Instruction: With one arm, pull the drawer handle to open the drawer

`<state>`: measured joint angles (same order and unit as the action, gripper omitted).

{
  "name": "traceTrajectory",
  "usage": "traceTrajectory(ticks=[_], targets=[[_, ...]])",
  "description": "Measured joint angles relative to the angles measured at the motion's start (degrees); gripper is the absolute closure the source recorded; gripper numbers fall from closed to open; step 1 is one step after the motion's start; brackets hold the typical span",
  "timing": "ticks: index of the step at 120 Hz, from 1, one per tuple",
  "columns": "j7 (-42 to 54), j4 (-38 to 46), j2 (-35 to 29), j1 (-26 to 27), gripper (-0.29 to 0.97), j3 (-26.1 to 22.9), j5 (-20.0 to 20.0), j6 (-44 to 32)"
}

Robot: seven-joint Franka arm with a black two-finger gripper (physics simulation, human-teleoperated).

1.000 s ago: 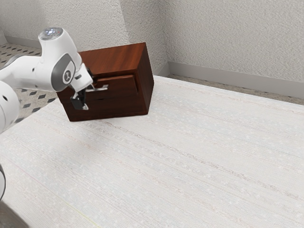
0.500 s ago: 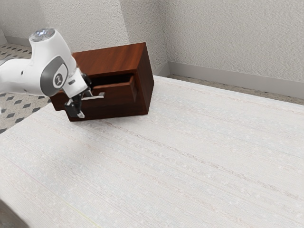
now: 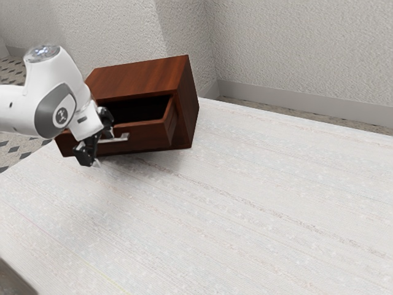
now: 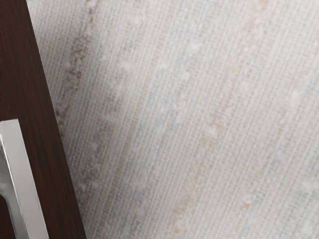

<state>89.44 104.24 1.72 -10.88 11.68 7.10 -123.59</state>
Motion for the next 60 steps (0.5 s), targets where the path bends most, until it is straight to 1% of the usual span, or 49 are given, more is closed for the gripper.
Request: traceTrajectory(ticks=[12, 19, 27, 39, 60], targets=[[0.09, 1.28, -0.8, 1.05, 0.0, 0.09, 0.53, -0.02], [0.13, 2.38, -1.78, 2.6, 0.01, 1.24, 0.65, -0.03], [0.17, 3.54, -2.9, 1.53, 0.02, -0.02, 0.76, -0.03], [0.22, 5.24, -4.8, 1.73, 0.04, 0.01, 0.89, -0.01], [0.29, 7.39, -6.9, 1.34, 0.03, 0.14, 1.06, -0.02]])
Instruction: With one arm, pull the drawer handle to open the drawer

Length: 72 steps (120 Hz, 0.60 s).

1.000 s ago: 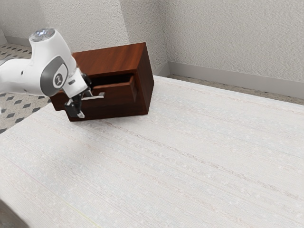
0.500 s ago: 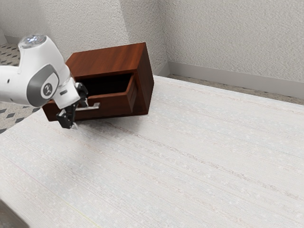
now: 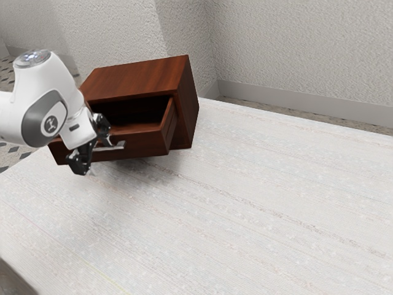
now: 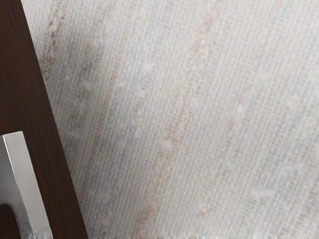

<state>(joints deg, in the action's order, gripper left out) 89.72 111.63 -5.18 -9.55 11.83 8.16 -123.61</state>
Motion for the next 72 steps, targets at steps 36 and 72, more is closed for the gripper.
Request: traceTrajectory(ticks=[36, 72], targets=[[0.07, 1.49, -1.88, -0.09, 0.06, 0.14, 0.05, -0.06], [0.12, 1.5, -3.08, -0.42, 0.02, 0.85, 0.02, 0.16]])
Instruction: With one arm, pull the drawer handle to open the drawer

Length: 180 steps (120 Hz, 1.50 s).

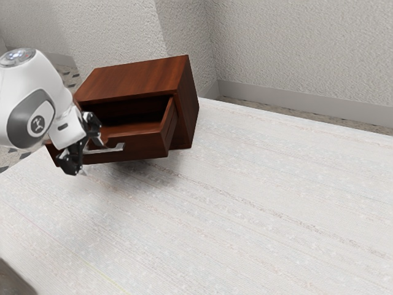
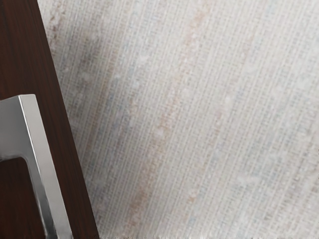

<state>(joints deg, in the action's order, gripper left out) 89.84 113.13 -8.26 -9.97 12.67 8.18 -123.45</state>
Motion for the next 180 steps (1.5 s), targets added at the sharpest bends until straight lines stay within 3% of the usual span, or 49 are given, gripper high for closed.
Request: traceTrajectory(ticks=[45, 76, 104, 124, 180], targets=[[-0.03, -2.85, -6.13, -0.21, 0.0, 1.79, -0.05, 3.92], [-7.42, -15.65, -6.44, 0.1, 0.0, 1.59, -1.97, 20.56], [-17.06, -19.85, -7.3, 2.41, 0.0, 0.71, -2.38, 31.48], [-21.97, -19.94, -7.36, 7.04, 0.0, 0.63, -2.47, 34.49], [-30.26, -19.94, -7.54, 7.32, 0.0, 1.02, -2.5, 37.91]])
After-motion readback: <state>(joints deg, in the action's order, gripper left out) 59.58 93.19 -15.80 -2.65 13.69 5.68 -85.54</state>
